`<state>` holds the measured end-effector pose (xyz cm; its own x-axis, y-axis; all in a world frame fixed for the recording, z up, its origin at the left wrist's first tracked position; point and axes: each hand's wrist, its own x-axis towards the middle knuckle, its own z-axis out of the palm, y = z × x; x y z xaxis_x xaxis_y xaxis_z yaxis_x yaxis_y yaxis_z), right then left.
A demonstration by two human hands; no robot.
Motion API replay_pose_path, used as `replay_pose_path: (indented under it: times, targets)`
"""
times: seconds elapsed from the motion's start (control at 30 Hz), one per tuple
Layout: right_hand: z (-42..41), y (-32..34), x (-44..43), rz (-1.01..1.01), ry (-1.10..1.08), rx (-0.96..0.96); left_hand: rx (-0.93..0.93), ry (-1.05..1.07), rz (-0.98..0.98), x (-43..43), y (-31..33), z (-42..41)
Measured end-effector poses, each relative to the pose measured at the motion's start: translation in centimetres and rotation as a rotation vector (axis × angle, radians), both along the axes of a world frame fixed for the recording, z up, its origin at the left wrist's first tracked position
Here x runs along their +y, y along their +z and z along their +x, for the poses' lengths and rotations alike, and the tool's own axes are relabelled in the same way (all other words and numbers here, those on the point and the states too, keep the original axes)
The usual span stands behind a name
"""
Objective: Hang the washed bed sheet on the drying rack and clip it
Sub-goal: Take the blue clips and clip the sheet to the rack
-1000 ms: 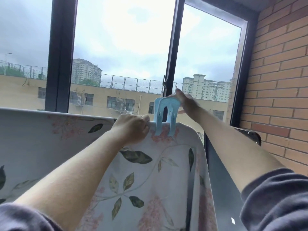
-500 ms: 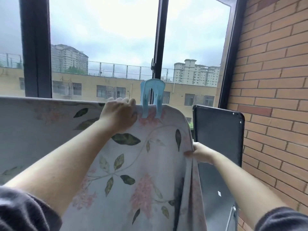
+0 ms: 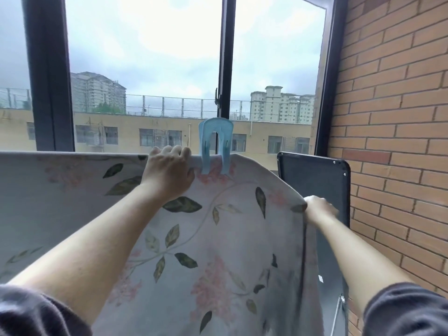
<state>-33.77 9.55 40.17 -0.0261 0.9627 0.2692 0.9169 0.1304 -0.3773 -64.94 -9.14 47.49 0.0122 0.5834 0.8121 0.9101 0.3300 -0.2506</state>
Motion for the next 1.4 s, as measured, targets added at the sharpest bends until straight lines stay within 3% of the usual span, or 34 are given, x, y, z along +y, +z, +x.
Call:
replay_pose_path:
  times: [0.27, 0.47, 0.77, 0.93, 1.1, 1.27, 1.4]
  targets:
    - [-0.3, 0.0, 0.1, 0.031, -0.120, -0.143, -0.012, 0.024, -0.017, 0.0, 0.0, 0.9]
    - [0.6, 1.9, 0.2, 0.304, -0.158, -0.105, -0.030, 0.030, -0.034, 0.0, 0.1, 0.5]
    - [-0.1, -0.4, 0.5, 0.103, -0.112, -0.155, -0.066, 0.018, 0.001, 0.5, -0.3, 1.0]
    - [-1.7, -4.0, -1.2, 0.052, 0.023, -0.008, -0.102, -0.022, 0.047, -0.3, -2.6, 1.4]
    - [-3.8, -8.8, -4.1, 0.030, 0.127, 0.198, -0.024, 0.021, 0.064, -1.5, -7.7, 2.0]
    - [-6.1, -14.5, -6.4, -0.080, 0.192, 0.383, -0.084, 0.003, -0.079, -2.5, -16.4, 1.8]
    - [-7.1, -18.6, -7.9, -0.160, 0.243, 0.397, -0.134, 0.030, -0.231, -3.8, -21.8, 1.8]
